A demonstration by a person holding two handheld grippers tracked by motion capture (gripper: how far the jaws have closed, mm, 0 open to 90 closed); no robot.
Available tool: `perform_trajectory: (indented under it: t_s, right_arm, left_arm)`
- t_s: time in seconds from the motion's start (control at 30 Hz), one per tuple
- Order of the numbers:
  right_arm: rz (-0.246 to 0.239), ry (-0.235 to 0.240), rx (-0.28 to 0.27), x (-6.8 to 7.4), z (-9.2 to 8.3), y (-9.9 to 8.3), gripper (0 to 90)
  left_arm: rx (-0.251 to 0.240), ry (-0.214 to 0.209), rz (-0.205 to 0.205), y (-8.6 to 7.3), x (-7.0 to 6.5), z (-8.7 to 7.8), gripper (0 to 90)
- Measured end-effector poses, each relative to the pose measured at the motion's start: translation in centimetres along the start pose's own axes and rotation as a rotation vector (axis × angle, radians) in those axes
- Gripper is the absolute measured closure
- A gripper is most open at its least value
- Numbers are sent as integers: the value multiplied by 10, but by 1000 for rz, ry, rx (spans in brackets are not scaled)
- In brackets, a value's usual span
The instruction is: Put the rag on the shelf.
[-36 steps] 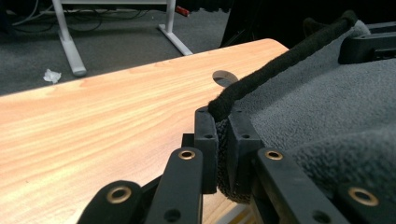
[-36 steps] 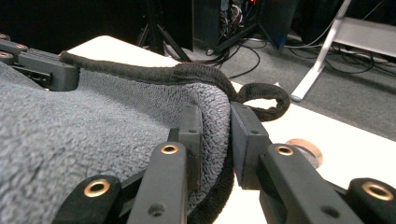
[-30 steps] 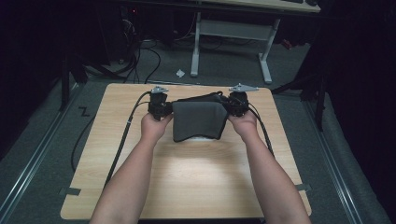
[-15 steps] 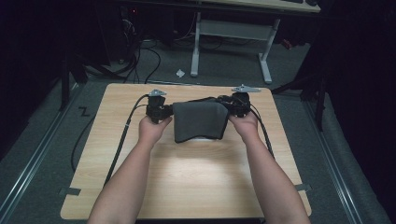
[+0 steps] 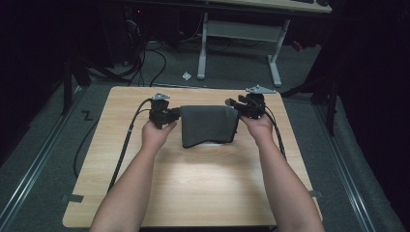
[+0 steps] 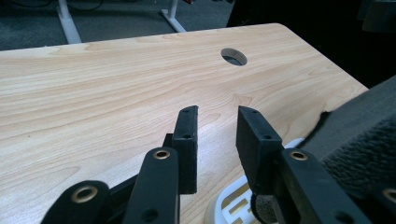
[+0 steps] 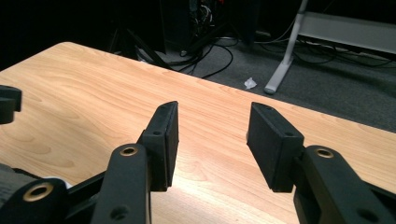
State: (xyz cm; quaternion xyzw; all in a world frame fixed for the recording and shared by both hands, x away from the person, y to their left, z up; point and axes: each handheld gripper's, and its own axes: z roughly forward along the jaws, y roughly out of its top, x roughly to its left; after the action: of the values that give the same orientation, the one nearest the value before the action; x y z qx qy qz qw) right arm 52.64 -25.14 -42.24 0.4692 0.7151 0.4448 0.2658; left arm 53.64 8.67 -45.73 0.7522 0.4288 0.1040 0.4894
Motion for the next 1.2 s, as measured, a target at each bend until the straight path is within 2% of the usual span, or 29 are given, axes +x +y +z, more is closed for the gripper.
perform_trajectory:
  t_s: [0.33,0.57,0.73,0.83,1.0,1.07,1.17,1.2]
  right_arm:
    - [5,-25,8,-7,-6,-3,554]
    - [-9,-36,-8,-4,-14,-8,557]
    - [-21,-45,-19,-1,-25,-13,548]
    - [-27,-42,-22,0,-32,-17,542]
    - [-42,-38,-8,1,-45,-24,514]
    - [-54,-42,-37,4,-52,-28,518]
    - [-64,-46,-21,8,-62,-33,501]
    - [-70,-49,-31,9,-65,-35,504]
  left_arm:
    - [-11,27,-5,-1,6,-8,644]
    - [-32,51,-3,-3,8,-20,612]
    - [-55,75,8,-13,9,-35,597]
    - [-70,86,0,-20,11,-45,605]
    - [-89,87,-5,-31,11,-61,602]
    - [-93,94,2,-35,9,-67,597]
    - [-93,94,7,-42,7,-76,582]
    - [-98,95,9,-44,6,-79,578]
